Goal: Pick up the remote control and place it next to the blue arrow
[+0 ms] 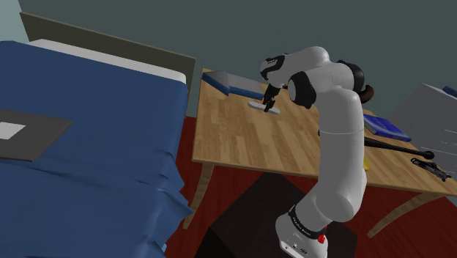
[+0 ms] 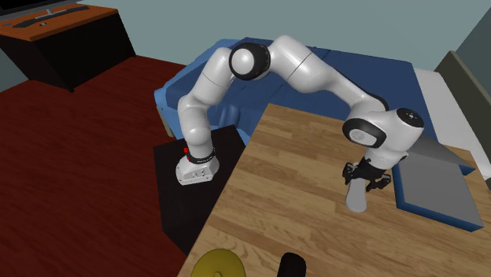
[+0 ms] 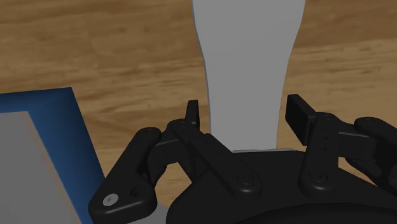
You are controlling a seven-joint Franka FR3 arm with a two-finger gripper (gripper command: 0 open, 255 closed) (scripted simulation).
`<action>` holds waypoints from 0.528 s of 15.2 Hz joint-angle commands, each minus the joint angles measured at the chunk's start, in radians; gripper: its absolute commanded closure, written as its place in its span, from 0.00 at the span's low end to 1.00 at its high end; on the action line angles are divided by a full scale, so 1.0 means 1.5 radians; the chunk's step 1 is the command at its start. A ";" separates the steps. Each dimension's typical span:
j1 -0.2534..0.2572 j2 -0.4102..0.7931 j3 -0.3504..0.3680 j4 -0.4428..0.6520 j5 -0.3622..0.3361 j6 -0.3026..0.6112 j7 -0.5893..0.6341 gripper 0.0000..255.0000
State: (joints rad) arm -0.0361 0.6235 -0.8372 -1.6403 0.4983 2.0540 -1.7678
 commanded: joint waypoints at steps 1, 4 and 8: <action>-0.001 0.002 0.001 -0.001 0.002 0.003 -0.001 1.00; -0.001 0.002 0.001 -0.001 0.002 0.003 -0.001 1.00; -0.001 0.002 0.001 -0.001 0.002 0.003 -0.001 0.00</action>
State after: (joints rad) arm -0.0371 0.6262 -0.8354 -1.6414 0.5006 2.0580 -1.7688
